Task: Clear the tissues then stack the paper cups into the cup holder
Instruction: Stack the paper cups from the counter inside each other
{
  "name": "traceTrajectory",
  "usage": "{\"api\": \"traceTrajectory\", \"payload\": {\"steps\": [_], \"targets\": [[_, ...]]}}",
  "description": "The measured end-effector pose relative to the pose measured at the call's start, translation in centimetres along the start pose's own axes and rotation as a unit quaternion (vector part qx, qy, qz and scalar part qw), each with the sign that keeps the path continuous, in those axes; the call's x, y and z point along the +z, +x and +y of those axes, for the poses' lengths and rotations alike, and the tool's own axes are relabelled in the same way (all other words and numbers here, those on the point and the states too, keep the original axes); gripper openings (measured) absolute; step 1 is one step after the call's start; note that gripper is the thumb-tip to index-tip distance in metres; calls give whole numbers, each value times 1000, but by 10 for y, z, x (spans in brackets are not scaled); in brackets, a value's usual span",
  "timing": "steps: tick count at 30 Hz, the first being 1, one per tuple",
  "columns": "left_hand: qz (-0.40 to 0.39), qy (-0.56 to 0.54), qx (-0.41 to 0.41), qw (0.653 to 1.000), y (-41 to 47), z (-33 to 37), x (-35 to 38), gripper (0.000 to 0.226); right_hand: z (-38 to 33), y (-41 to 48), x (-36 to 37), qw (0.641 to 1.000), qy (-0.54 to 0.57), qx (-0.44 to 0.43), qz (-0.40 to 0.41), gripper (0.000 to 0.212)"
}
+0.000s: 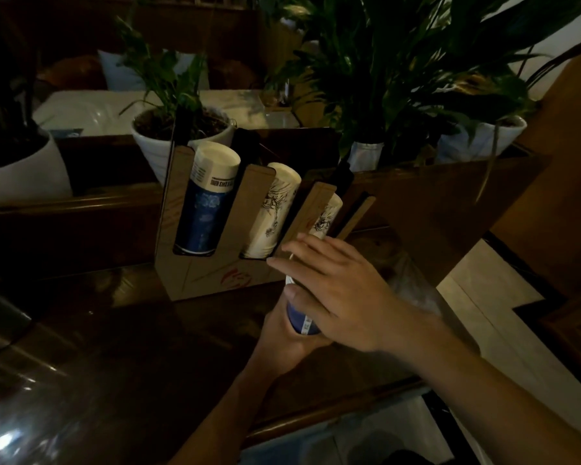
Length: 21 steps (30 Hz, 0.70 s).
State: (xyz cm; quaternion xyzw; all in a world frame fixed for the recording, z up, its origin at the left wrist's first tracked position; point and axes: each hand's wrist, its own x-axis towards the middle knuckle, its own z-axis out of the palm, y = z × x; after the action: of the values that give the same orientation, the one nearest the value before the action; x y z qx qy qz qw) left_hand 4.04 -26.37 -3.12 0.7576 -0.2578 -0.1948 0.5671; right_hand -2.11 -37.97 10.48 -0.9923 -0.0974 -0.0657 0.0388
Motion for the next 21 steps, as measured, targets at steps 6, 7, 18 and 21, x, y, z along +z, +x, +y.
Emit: {"api": "traceTrajectory", "payload": {"steps": [6,7,18,21], "targets": [[-1,1,2,1000,3,-2,-1,102,0,5,-8,1000,4,-19,7,51],[3,-9,-5,1000,3,-3,-1,103,1,9,-12,1000,11,-28,-4,48],[-10,-39,-43,998,4,-13,-3,90,4,43,-10,993,21,-72,-86,43],[-18,-42,-44,998,6,-16,-2,89,7,59,-18,985,43,-68,-150,52]]}}
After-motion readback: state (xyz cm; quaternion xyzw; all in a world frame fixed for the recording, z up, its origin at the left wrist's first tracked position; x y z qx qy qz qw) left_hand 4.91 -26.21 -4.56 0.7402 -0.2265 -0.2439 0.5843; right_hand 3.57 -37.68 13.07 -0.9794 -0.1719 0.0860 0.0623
